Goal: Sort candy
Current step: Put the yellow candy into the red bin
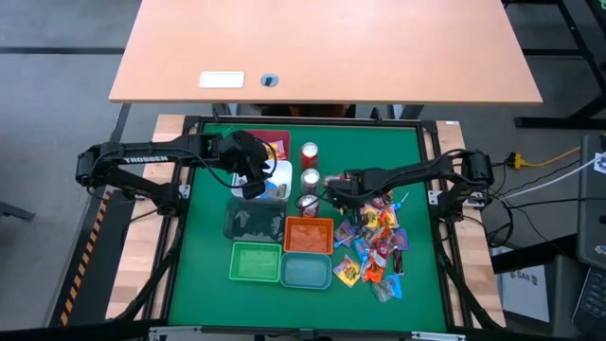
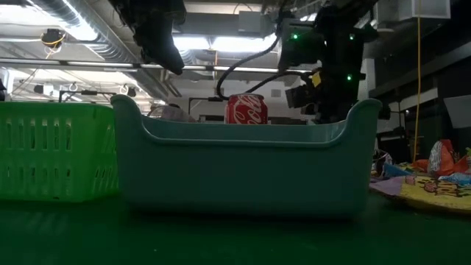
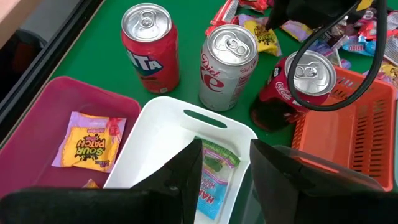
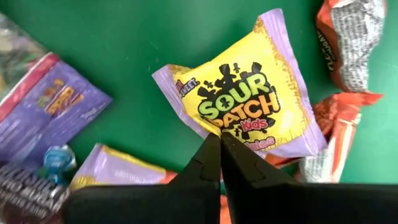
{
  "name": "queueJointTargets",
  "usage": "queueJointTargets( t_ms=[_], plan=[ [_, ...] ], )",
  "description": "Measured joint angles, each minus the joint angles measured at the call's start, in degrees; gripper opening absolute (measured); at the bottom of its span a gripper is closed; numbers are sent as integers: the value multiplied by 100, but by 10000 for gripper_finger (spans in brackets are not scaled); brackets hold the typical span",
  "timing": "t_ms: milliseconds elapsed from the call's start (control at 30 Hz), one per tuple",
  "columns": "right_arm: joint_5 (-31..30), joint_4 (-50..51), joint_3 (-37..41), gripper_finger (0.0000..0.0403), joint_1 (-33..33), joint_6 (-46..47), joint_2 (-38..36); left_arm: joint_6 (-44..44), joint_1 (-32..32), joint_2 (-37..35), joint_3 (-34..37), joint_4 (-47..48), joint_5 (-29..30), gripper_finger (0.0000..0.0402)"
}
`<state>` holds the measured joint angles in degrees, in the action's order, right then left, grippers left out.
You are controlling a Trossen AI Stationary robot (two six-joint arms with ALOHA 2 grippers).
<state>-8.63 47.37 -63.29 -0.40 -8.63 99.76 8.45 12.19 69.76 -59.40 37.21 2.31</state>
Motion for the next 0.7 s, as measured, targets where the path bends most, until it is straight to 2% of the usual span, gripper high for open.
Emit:
queueJointTargets(
  t_ms=[367,700],
  plan=[
    [-43,1466,-906,0,0,-256,-13,9,0,0,0,2,-2,124],
    [-672,2421,-2146,0,0,-655,-17,-134,0,-400,0,459,-5,124]
  ],
)
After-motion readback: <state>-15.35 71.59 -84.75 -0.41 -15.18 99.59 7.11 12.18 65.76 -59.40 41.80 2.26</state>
